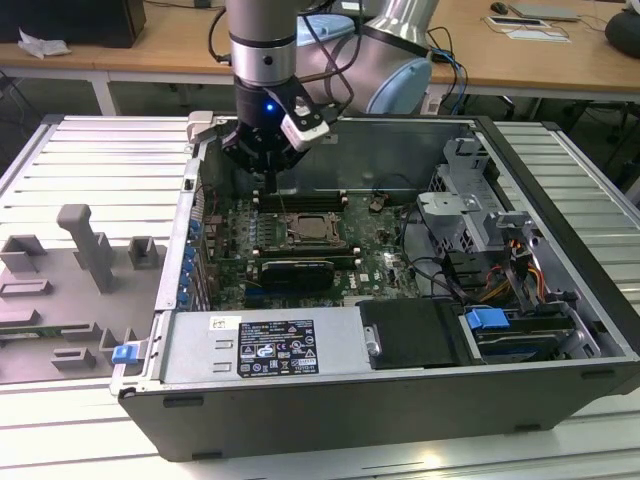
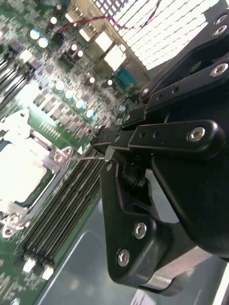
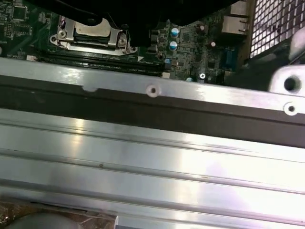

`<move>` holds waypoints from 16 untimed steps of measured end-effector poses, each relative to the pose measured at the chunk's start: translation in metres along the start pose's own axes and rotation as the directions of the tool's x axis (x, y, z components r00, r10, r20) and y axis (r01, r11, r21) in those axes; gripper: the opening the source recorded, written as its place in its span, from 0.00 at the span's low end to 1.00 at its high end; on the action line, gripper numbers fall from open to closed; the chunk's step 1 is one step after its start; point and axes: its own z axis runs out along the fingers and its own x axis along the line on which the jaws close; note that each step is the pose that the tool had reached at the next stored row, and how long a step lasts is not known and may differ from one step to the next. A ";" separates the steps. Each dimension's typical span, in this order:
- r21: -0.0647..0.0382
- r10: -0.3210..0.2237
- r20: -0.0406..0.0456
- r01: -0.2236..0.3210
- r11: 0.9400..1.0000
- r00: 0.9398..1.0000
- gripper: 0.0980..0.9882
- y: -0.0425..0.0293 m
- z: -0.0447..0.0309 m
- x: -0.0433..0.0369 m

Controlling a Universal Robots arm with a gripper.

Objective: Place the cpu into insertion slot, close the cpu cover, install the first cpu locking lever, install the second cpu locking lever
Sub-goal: 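Install the first cpu locking lever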

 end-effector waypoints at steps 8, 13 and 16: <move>-0.019 0.030 0.002 -0.030 0.999 1.000 0.01 -0.0023 0.0046 -0.0240; -0.055 0.072 0.006 -0.072 0.996 0.997 0.01 -0.0035 0.0077 -0.0238; -0.058 0.072 0.006 -0.072 0.996 0.997 0.01 -0.0045 0.0140 -0.0237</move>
